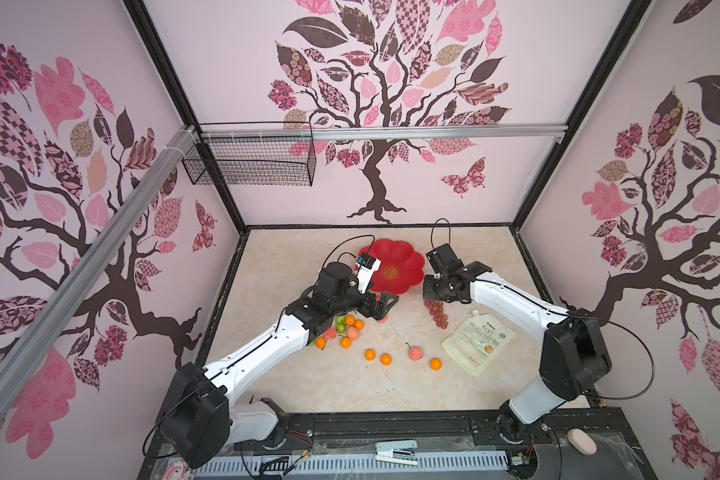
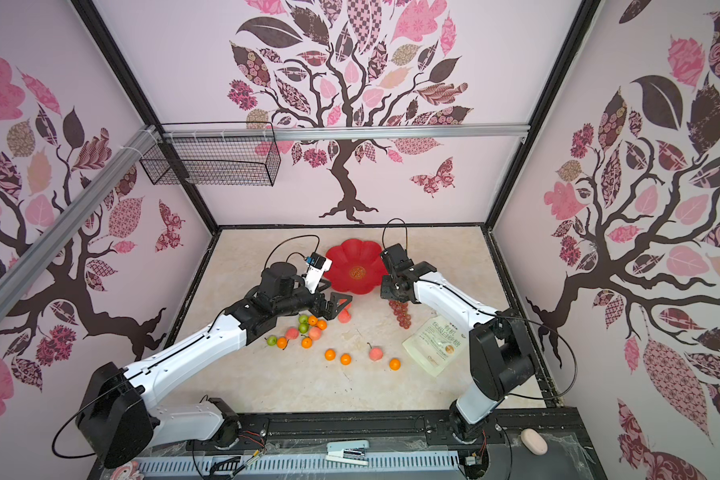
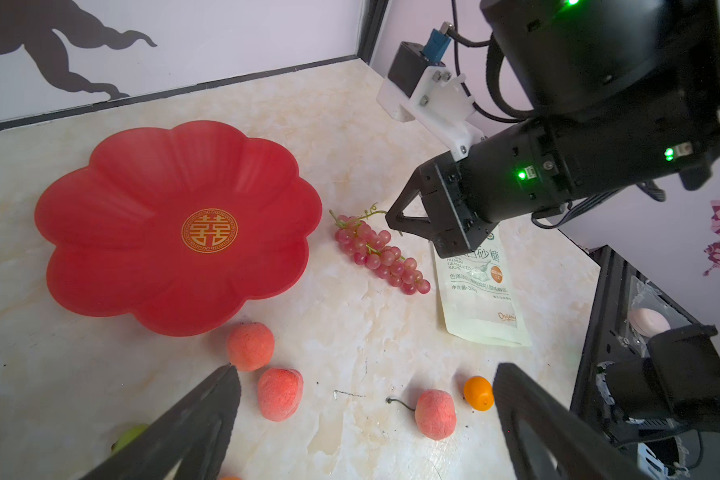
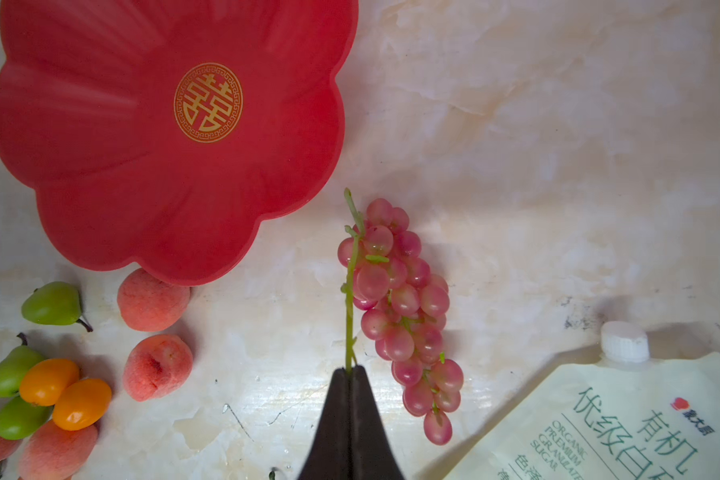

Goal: Place and organize the fake fruits in the fruit bowl
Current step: 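Lift the grapes and carry them over the red bowl with the right gripper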

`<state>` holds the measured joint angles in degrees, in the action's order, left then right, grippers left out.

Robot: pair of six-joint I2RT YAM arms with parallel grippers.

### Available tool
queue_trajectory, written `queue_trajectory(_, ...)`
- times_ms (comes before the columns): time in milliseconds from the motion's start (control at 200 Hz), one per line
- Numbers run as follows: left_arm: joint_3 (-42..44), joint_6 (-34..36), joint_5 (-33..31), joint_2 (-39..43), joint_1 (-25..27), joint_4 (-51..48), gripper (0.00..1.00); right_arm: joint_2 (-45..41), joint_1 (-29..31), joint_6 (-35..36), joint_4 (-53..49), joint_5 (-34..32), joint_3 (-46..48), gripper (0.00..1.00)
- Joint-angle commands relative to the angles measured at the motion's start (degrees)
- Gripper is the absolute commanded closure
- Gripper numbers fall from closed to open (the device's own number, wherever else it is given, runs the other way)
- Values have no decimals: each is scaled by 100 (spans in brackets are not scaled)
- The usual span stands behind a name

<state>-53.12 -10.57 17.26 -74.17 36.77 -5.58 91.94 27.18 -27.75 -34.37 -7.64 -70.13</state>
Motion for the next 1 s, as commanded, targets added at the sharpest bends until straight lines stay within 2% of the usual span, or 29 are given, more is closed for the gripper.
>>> queue_trajectory(0,-36,-78,-170,108,-19,163,1,-412,-28,135,-250,-49,-297,100)
queue_trajectory(230,-182,-43,-72,-22,-9,109,1,-788,-32,216,-417,-191,-599,100)
queue_trajectory(490,-895,42,34,-246,-12,-511,2,-1073,-29,351,-738,-302,-1266,100)
queue_trajectory(660,-1309,-48,-51,-454,-53,-736,2,-941,-32,459,-992,-274,-1986,100)
queue_trajectory(870,-1937,-302,16,-925,-392,-1194,2,-435,-35,547,-1170,-127,-3071,100)
queue_trajectory(995,-2367,-445,-543,-1266,-536,-1653,2,-11,-33,549,-1143,-12,-3527,100)
